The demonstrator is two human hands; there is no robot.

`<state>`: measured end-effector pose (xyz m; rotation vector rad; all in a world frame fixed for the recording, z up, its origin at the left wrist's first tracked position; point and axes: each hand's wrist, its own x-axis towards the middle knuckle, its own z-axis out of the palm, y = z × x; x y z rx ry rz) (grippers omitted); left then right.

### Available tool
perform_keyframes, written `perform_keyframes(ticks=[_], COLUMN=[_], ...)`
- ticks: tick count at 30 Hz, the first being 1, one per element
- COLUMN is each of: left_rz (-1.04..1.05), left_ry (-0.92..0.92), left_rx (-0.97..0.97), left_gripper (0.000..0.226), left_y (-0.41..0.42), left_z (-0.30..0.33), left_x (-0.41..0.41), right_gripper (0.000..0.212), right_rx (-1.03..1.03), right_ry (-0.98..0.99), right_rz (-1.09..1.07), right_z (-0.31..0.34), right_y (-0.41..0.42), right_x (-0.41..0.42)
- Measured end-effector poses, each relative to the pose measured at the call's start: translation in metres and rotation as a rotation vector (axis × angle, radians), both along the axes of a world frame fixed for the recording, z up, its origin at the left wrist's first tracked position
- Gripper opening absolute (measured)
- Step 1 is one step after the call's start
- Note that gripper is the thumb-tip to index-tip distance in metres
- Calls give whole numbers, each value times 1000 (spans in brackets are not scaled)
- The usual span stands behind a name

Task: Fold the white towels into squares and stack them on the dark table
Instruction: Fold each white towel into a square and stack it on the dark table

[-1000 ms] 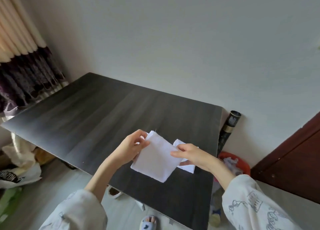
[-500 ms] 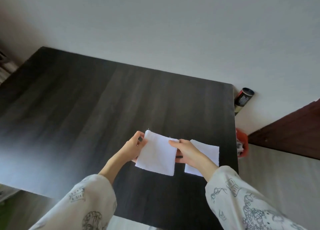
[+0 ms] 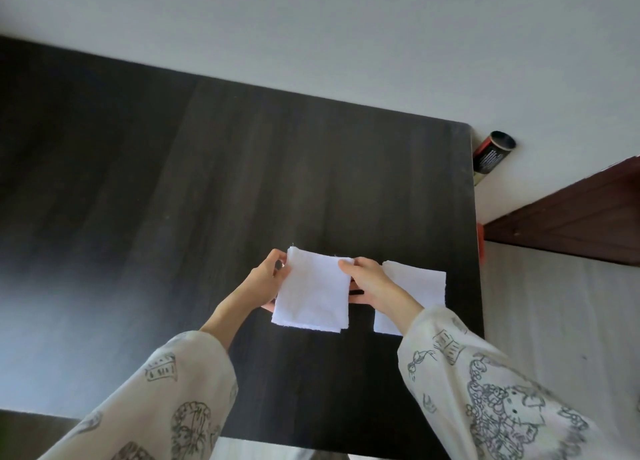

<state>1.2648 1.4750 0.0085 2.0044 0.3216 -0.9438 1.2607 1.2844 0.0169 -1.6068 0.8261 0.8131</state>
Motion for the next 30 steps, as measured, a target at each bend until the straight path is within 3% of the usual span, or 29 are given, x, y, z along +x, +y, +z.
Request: perform_keyframes(ticks=[12,20,25,30], left_rz=[-36,16,167,187], left_ry=[-9,-78,-215,-431], left_rx=[49,117,240,193], left_gripper=[22,15,31,28], left_y=[3,5,7,-20], left_z=[-17,-25,-15,19], left_x=[-6,-8,-26,-49], right_gripper=[27,28,32,25], right_rx=[-138,-325,-310,-173], right_ry=[-13,-201,-261,-312], right_rz=[87,166,93,-5], right_z=[-16,-25,-10,19], right_y=[7,7,-4,-33], right_x=[-3,-6,-13,-41])
